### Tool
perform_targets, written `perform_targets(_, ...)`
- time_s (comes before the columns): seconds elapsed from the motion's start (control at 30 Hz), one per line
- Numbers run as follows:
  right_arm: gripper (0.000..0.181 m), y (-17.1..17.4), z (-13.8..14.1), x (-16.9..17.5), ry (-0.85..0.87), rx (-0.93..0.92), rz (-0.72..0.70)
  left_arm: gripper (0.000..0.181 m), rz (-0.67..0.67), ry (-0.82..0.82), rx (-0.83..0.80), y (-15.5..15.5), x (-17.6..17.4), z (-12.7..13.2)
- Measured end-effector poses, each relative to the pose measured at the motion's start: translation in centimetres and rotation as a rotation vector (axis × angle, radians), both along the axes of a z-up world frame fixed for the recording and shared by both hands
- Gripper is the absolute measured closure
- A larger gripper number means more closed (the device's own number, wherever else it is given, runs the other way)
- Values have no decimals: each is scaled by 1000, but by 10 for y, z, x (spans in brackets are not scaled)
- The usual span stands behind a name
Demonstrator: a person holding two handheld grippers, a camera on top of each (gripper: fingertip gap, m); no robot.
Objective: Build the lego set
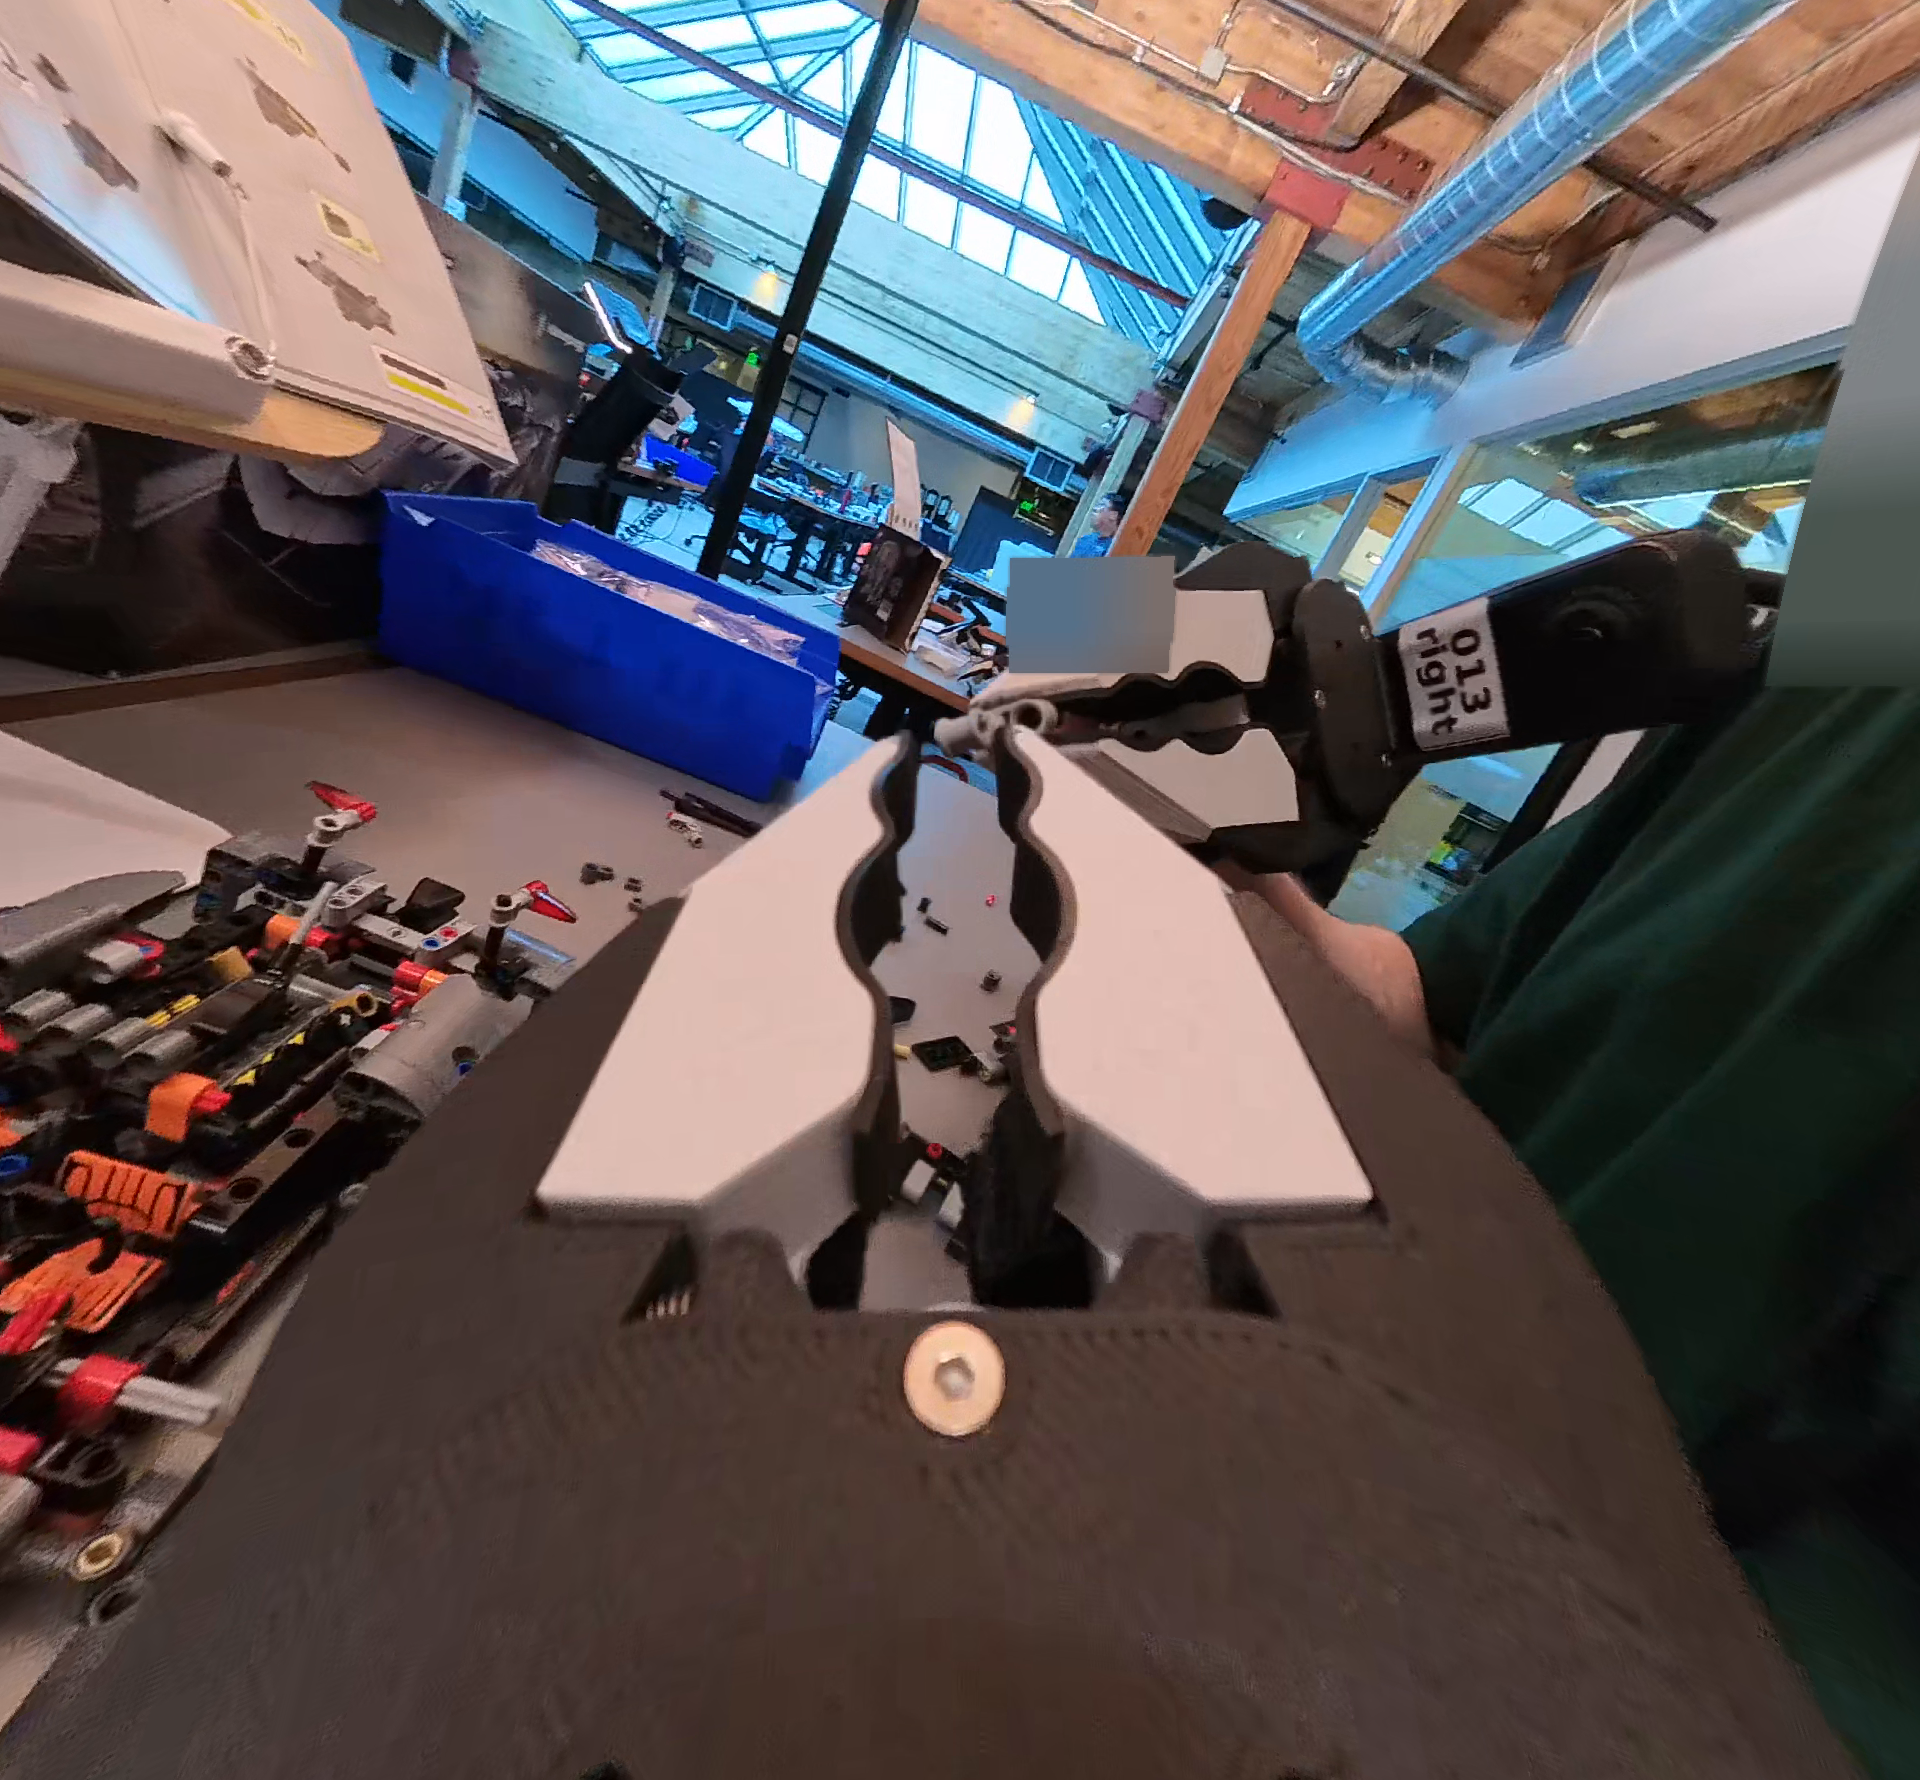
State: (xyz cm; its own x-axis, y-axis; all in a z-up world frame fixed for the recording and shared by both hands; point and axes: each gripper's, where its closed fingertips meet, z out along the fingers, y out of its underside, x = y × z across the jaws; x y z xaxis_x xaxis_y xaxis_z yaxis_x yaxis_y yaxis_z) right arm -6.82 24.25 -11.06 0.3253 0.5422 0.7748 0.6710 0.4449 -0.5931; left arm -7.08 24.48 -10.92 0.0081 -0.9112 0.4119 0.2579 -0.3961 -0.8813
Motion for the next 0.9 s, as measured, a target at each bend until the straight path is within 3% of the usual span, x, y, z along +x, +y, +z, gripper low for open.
perform_targets(0.4, 178, -1, 6, -6, -8, 44, 19, 175, -15, -73, 45, -5, -6, 9)
perform_targets(0.53, 167, -3, 12, -9, 51, 12, 48, 176, -12, -137, 102, -7, -14, 18)
perform_targets(0.7, 161, -6, 20, -9, 246, -235, 112, 176, -19, -217, 179, -13, -25, 30)
perform_targets(0.9, 160, -18, 18, -17, 399, -527, 240, 176, -14, -201, 260, -20, -23, 30)
